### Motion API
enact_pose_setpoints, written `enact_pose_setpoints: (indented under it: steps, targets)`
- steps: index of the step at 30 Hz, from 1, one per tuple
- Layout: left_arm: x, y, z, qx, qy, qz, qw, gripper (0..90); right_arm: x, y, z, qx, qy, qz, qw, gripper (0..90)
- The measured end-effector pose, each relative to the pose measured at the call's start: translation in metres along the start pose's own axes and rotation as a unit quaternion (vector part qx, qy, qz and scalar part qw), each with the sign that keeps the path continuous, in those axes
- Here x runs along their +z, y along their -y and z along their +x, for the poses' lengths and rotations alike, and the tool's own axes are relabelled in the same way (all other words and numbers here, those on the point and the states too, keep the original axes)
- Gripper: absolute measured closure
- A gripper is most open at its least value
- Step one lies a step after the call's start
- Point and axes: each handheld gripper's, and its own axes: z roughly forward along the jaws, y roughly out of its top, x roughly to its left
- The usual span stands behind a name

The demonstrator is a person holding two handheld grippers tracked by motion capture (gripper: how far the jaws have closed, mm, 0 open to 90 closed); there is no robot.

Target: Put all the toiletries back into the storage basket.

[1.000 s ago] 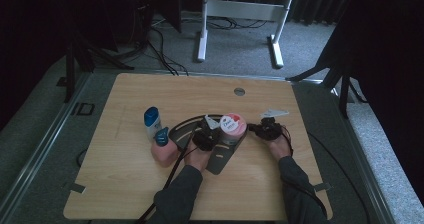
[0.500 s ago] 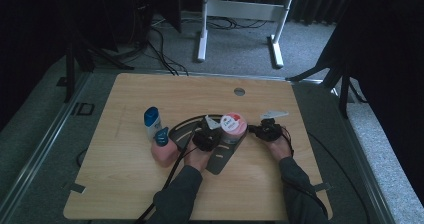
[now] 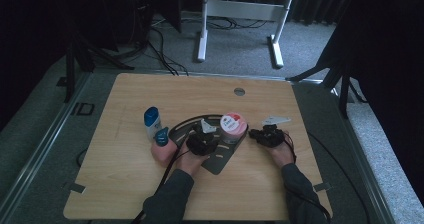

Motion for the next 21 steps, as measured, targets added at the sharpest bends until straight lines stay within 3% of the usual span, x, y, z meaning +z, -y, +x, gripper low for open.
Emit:
enact_pose_setpoints:
  steps: [6, 9, 21]
  targets:
    - [-0.008, 0.003, -0.001, 0.010, 0.014, 0.000, 0.9998, 66.3, -0.004, 0.006, 0.005, -0.002, 0.000, -0.004, 1.0000, 76.2]
    - [-0.013, 0.003, -0.002, 0.017, 0.032, 0.002, 0.9993, 66.2, -0.006, 0.009, 0.009, -0.006, 0.001, -0.004, 1.0000, 74.1]
    - [-0.029, 0.008, -0.001, 0.038, 0.039, 0.005, 0.9985, 65.9, -0.015, 0.014, 0.023, -0.021, 0.002, -0.011, 0.9997, 70.6]
